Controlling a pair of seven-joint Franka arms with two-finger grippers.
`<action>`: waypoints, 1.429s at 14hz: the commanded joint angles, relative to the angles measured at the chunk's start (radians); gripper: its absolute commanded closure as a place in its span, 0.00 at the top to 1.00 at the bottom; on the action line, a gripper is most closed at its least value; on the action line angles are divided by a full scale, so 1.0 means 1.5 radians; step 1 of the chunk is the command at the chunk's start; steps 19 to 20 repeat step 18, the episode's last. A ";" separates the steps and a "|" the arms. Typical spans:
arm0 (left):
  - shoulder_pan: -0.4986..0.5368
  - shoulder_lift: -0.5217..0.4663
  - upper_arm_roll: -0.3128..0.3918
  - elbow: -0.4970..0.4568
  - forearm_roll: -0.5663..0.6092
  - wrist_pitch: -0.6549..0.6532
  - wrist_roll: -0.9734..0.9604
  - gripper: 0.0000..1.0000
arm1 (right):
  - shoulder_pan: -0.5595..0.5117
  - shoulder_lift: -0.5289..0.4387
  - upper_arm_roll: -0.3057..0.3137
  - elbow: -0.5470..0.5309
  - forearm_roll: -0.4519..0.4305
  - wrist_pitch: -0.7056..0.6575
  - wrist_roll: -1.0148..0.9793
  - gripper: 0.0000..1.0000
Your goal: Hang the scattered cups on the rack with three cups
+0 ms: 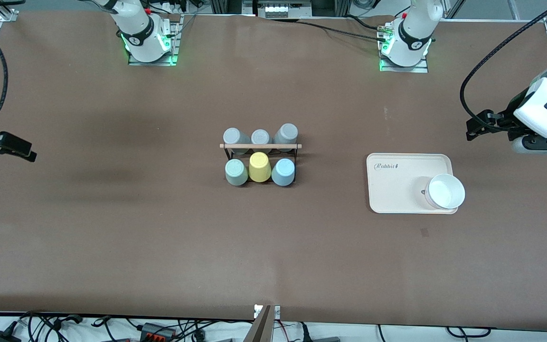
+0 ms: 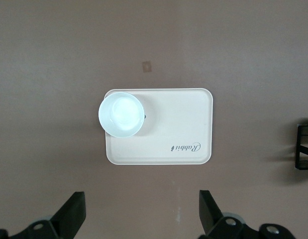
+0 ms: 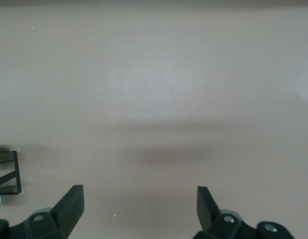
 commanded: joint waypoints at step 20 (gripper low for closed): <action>0.005 -0.019 -0.005 -0.021 0.006 0.041 0.007 1.00 | 0.003 -0.130 0.006 -0.162 -0.013 0.044 -0.015 1.00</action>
